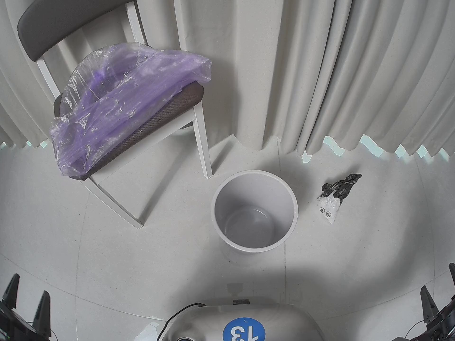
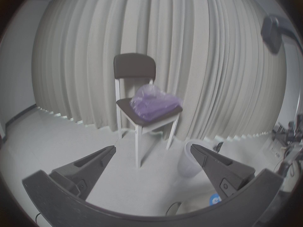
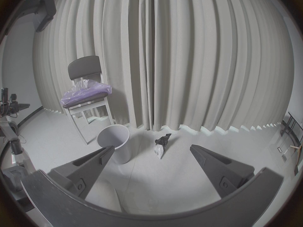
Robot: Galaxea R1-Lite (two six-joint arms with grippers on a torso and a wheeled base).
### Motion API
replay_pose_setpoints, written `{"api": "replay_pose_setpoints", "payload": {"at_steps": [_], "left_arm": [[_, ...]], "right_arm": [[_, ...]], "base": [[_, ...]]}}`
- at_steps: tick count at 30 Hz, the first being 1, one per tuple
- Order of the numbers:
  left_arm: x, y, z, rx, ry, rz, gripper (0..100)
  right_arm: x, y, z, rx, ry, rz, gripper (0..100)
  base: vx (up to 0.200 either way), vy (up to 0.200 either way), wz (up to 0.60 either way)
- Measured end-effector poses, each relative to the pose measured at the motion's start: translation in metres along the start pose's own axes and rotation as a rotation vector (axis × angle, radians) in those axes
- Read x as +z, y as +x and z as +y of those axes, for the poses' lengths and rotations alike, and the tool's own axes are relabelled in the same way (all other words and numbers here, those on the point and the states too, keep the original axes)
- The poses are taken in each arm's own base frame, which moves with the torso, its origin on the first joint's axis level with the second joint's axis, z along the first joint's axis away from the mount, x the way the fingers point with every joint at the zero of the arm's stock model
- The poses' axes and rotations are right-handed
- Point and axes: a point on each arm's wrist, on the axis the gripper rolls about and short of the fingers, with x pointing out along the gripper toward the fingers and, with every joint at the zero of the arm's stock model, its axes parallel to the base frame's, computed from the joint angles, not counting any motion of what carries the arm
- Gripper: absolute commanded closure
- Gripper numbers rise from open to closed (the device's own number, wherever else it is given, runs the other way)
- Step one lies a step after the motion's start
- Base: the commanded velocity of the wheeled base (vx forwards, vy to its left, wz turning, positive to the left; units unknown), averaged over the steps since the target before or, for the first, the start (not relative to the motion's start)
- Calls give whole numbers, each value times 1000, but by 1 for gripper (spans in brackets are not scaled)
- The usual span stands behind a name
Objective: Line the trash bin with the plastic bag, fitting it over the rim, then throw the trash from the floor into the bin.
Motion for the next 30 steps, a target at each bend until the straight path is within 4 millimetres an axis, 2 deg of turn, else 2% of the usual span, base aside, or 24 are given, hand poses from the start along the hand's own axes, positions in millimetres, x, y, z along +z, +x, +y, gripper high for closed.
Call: {"api": "replay_pose_setpoints", "payload": {"at_steps": [2,5,10,14,18,21,25,30], "left_arm": [[19,-1,-3,-15,1,-44,0],[42,0,-5,-8,50,-62,0],[76,14,-8,48,166,-34,0],[95,33,-8,101,262,31,0],[109,64,-4,162,369,143,0],[113,94,-1,195,437,252,0],[115,135,5,216,504,383,0],[111,189,11,218,568,515,0]], "right_arm": [[5,-1,0,8,-3,-28,0],[23,-4,0,21,-8,-90,0],[72,-4,-1,38,13,-154,0],[110,11,-3,49,34,-148,0],[138,40,-6,64,58,-98,0],[148,66,-7,87,75,-51,0],[156,93,-8,126,100,-14,0],[160,118,-8,164,135,17,0]], "base": [[0,0,0],[0,0,0],[0,0,0],[0,0,0],[0,0,0],[0,0,0],[0,0,0],[0,0,0]]}}
